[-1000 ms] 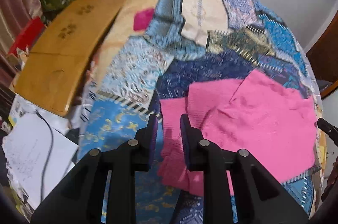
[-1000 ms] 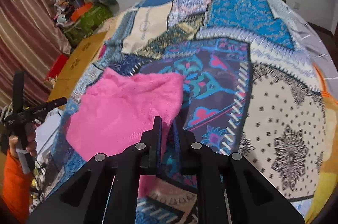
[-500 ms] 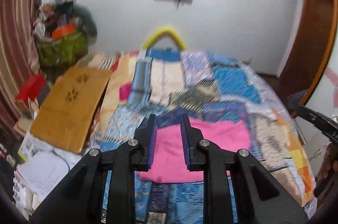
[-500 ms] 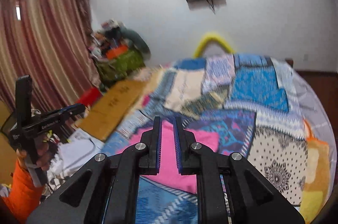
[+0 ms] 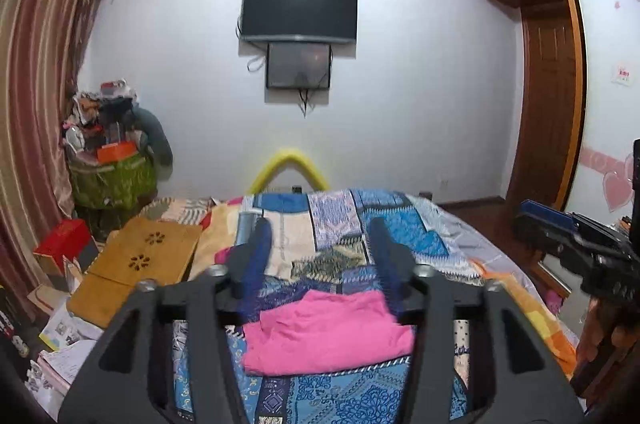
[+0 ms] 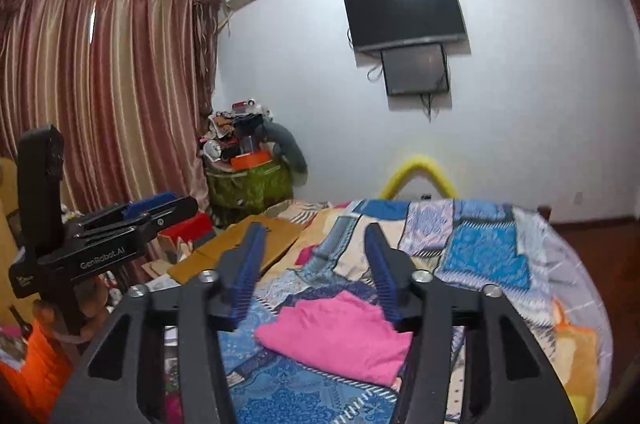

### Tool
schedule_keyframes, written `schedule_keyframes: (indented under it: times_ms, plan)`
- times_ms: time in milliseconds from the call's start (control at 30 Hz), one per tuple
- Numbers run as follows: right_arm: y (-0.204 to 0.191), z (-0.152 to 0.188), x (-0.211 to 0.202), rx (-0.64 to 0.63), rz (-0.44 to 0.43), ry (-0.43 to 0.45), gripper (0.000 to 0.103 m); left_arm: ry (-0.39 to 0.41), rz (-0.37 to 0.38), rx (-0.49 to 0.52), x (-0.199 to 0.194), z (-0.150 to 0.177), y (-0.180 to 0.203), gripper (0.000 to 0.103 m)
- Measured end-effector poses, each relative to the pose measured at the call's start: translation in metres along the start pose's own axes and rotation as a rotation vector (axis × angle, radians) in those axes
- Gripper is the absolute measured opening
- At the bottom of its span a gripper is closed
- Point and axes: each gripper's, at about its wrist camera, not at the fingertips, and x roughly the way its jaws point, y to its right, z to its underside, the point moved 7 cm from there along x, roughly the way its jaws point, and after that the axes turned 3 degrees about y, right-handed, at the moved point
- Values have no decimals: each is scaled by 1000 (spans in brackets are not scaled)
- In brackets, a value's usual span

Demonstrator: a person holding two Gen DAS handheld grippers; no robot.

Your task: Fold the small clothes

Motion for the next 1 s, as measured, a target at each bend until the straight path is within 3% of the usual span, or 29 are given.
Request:
schedule_keyframes:
  times_ms: [67, 133, 333, 467, 1000]
  plan:
    - [-3, -1, -6, -14, 22, 19, 65, 20, -8, 4, -6, -1, 2, 62]
    - [-3, -1, -8, -16, 36, 29, 74, 28, -7, -4, -10, 0, 4, 76]
    - [6, 1, -9, -2, 90, 21, 90, 50, -26, -6, -18, 4, 7, 97]
    - [10, 2, -13, 6, 119, 27, 102, 41, -15, -16, -19, 8, 9, 99]
    - [12, 6, -17, 1, 161, 6, 102, 41, -13, -17, -23, 12, 16, 102]
